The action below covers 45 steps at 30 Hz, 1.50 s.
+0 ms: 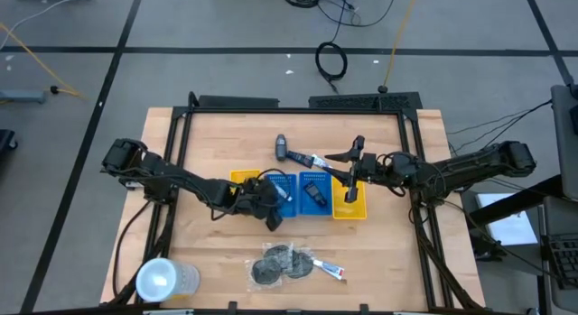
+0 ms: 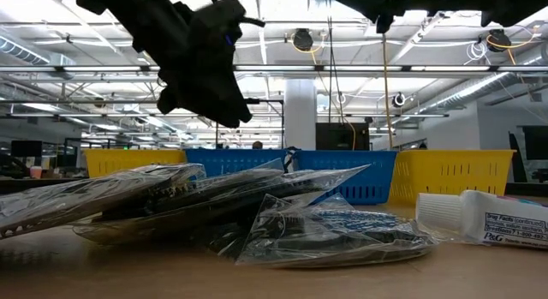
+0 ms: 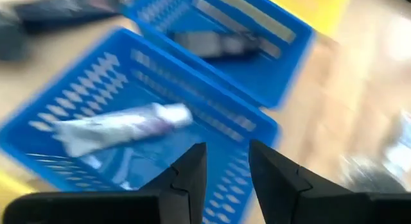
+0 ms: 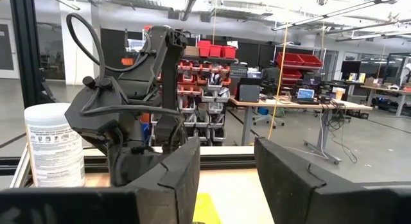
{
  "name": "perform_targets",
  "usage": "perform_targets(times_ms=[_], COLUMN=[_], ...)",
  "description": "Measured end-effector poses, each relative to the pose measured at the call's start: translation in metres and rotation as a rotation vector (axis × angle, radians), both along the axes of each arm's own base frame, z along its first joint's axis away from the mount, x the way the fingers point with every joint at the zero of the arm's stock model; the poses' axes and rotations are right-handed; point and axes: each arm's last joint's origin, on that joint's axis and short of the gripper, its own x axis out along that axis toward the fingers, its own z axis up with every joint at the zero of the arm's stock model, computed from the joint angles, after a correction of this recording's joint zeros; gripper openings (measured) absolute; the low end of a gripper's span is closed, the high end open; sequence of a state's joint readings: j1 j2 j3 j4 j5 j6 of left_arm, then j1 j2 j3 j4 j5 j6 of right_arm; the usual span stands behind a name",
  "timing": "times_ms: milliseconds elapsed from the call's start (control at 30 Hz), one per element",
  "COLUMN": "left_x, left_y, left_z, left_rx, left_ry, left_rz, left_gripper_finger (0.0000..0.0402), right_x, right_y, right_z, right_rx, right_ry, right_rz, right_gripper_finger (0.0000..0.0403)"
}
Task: Pick & Place Travel size toiletries
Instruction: Put the black hairbrush into the right yellow basket
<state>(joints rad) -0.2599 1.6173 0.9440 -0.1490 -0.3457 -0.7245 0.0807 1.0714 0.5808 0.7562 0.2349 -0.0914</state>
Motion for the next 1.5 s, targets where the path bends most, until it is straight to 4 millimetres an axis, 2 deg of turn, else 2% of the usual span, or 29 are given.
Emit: perform_targets(times_ms=[133,367,500,667,900,1133,1267,1500], left_x=[0.000,-0.011,-0.023,-0.034,-0.046,-0.050,-0.050,-0.044], left_y=[-0.016,-0.062,-0.086,-0.104,-0.112,-0.117,-0.118,-0.124], left_z=[0.002,0.008,0.008,0.007,0.001,0.001,-0.006,-0.032], left_rx=[-0.045,-0.127,-0.138,-0.176,-0.166,-0.169,-0.183,-0.228], left_ry=[-0.014,-0.060,-0.052,-0.049,0.025,0.017,0.046,0.137], left_rz=[-0.167,-0.457,-0.530,-0.503,-0.427,-0.396,-0.366,-0.389], left_gripper_finger=[0.0118,0.0118,0.0118,0.0118,0.0118,0.0123,0.0156,0.0234], right_x=[0.000,0.001,0.001,0.001,0.001,0.001,0.001,0.001], right_y=[0.000,0.000,0.000,0.000,0.000,0.000,0.000,0.000], right_z=[-0.001,-0.003,-0.003,-0.003,-0.003,-0.004,-0.005,-0.005], right_rx=[0.000,-0.003,-0.002,-0.002,-0.002,-0.003,-0.004,-0.004], right_ry=[0.007,0.036,0.035,0.035,0.036,0.042,0.051,0.057], right_rz=[0.000,0.001,0.001,0.001,0.002,0.003,0.004,0.003], right_gripper_finger=[0.0139,0.0139,0.0139,0.0139,0.0139,0.0139,0.0139,0.0139])
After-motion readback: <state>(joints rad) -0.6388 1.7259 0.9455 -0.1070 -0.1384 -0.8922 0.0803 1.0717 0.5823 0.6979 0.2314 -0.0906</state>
